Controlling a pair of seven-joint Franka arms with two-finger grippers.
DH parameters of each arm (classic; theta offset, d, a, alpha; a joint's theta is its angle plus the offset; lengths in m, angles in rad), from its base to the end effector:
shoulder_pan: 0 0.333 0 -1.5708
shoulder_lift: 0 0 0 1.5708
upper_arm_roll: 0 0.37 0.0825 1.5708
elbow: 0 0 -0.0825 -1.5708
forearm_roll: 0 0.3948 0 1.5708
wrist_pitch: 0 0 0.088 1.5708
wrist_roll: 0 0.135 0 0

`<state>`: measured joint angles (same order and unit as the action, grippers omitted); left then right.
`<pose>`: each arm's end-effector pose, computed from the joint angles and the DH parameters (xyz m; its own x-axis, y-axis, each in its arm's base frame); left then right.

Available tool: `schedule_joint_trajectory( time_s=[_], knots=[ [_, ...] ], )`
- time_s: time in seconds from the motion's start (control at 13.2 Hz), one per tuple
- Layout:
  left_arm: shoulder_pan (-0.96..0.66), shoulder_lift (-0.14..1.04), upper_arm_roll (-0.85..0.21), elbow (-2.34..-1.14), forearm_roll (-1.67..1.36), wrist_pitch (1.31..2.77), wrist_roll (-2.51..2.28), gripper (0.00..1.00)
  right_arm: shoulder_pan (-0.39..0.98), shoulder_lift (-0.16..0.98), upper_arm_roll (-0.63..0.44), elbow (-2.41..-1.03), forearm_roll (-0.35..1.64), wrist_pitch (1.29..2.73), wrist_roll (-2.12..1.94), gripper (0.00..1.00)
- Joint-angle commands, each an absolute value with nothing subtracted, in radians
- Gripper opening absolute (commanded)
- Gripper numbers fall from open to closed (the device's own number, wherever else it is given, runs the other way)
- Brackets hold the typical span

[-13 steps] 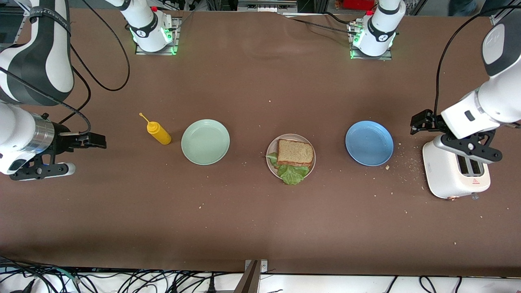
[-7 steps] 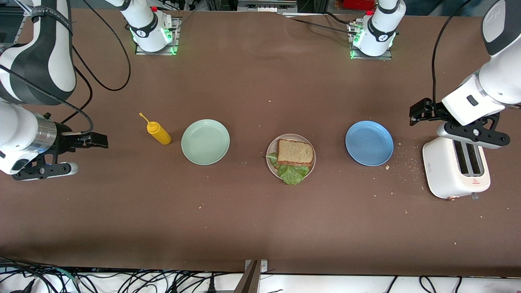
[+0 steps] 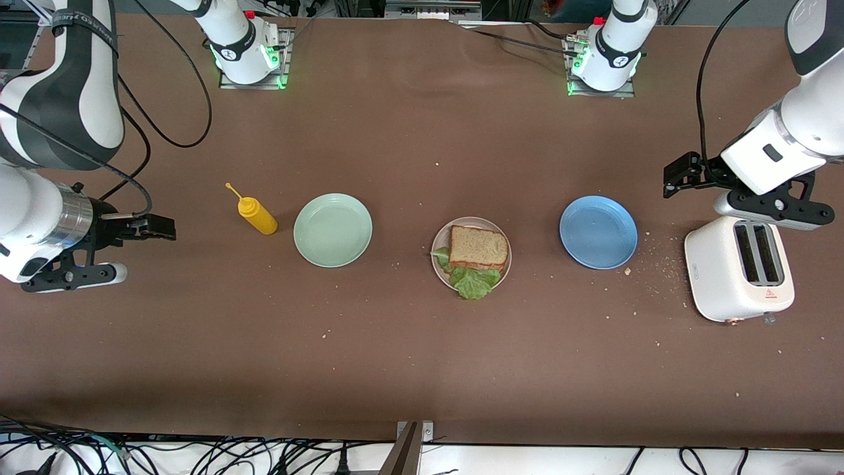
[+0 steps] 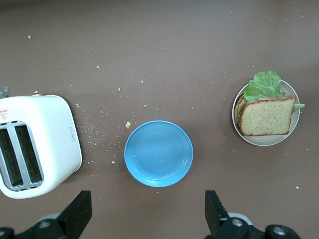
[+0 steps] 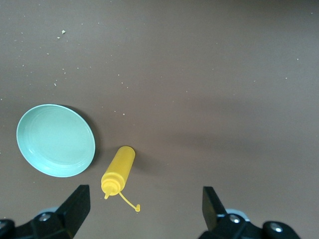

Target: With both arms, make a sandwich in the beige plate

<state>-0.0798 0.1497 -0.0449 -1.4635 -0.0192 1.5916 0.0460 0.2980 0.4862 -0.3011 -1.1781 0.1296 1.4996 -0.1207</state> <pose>0.6149 -0.0774 0.6155 0.9854 -0.1691 -0.0202 -0.1685 -0.9853 0.0268 0.7061 0.0671 0.5293 0.9796 0.1390 -0.1448 0.1394 -0.9902 -0.0077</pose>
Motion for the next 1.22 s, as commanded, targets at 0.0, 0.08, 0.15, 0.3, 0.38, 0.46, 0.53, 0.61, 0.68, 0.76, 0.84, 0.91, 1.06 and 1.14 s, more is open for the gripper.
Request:
schedule_joint_trajectory(
  time_s=[0.0,0.08,0.15,0.3,0.38,0.46,0.53,0.61,0.68,0.76,0.84,0.91,1.06,1.14],
  knots=[
    [-0.069,0.106,-0.048,-1.494,-0.034,1.589,0.032,1.00,0.301,0.474,-0.299,-1.177,0.141,1.488,-0.113,1.00],
    [-0.057,0.092,-0.052,-1.506,-0.034,1.588,0.029,1.00,0.299,0.474,-0.299,-1.177,0.140,1.488,-0.115,1.00],
    [-0.043,0.075,-0.055,-1.526,-0.034,1.589,0.012,1.00,0.299,0.474,-0.299,-1.177,0.143,1.488,-0.118,1.00],
    [-0.035,0.045,-0.061,-1.560,-0.037,1.589,-0.027,1.00,0.299,0.476,-0.299,-1.178,0.144,1.488,-0.115,1.00],
    [-0.034,0.035,-0.078,-1.572,-0.034,1.591,-0.056,1.00,0.299,0.474,-0.299,-1.178,0.146,1.489,-0.115,1.00],
    [-0.022,0.028,-0.099,-1.578,-0.029,1.592,-0.072,1.00,0.299,0.476,-0.299,-1.178,0.146,1.489,-0.117,1.00],
    [-0.008,0.019,-0.118,-1.594,-0.025,1.600,-0.072,1.00,0.299,0.476,-0.299,-1.178,0.147,1.489,-0.117,1.00],
    [-0.003,0.002,-0.126,-1.614,-0.026,1.600,-0.074,1.00,0.299,0.476,-0.299,-1.178,0.147,1.489,-0.117,1.00],
    [-0.003,-0.009,-0.126,-1.624,-0.034,1.601,-0.074,1.00,0.298,0.476,-0.299,-1.178,0.149,1.489,-0.118,1.00],
    [-0.002,-0.009,-0.126,-1.624,-0.037,1.601,-0.072,1.00,0.295,0.477,-0.299,-1.180,0.149,1.493,-0.118,1.00],
    [-0.002,-0.008,-0.126,-1.623,-0.037,1.608,-0.074,1.00,0.296,0.477,-0.299,-1.178,0.147,1.494,-0.118,1.00],
    [0.000,-0.008,-0.126,-1.623,-0.037,1.612,-0.074,1.00,0.298,0.477,-0.298,-1.177,0.147,1.499,-0.118,1.00],
    [0.003,-0.006,-0.126,-1.623,-0.026,1.611,-0.074,1.00,0.299,0.477,-0.298,-1.177,0.146,1.490,-0.118,1.00],
    [0.006,-0.005,-0.127,-1.623,-0.026,1.611,-0.074,1.00,0.299,0.477,-0.298,-1.177,0.147,1.489,-0.120,1.00]
  ],
)
